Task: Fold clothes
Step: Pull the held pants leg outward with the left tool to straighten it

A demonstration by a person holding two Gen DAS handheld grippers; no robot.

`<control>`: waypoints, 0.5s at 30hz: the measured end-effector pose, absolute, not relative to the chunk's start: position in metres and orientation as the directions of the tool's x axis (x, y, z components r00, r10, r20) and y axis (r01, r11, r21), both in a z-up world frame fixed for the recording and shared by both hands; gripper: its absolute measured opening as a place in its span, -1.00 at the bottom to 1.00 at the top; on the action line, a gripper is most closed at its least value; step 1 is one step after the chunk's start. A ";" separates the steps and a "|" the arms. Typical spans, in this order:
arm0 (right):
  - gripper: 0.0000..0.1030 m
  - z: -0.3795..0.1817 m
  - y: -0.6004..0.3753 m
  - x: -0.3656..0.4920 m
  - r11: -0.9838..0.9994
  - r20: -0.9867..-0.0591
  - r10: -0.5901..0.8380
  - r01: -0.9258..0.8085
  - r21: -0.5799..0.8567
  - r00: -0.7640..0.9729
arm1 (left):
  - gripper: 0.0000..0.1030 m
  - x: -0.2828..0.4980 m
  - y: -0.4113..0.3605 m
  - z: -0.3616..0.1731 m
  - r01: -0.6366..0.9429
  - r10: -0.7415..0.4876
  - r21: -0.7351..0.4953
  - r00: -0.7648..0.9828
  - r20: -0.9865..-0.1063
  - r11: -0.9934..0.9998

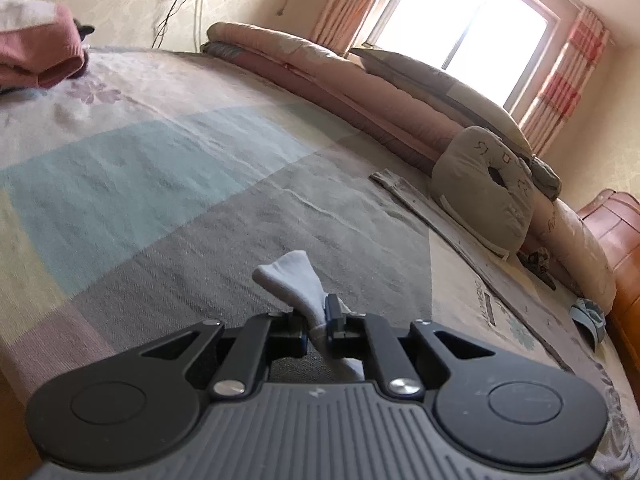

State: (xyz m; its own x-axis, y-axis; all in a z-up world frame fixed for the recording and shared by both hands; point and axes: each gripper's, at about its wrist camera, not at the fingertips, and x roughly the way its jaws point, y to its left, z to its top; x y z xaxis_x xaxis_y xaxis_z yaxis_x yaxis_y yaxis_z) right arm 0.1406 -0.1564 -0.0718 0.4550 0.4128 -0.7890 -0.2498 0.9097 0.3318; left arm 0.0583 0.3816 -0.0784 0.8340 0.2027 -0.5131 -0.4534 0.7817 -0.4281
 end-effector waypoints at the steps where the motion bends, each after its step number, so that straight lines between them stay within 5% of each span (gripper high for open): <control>1: 1.00 -0.067 -0.154 0.140 0.904 -0.780 0.424 -0.268 0.334 0.460 | -0.84 0.058 0.382 -0.078 -0.451 0.201 -0.426 0.834 -0.513 0.784; 15: 1.00 -0.039 -0.117 0.135 0.843 -0.746 0.516 -0.402 0.357 0.420 | -0.65 0.045 0.395 -0.075 -0.475 0.223 -0.442 0.831 -0.510 0.761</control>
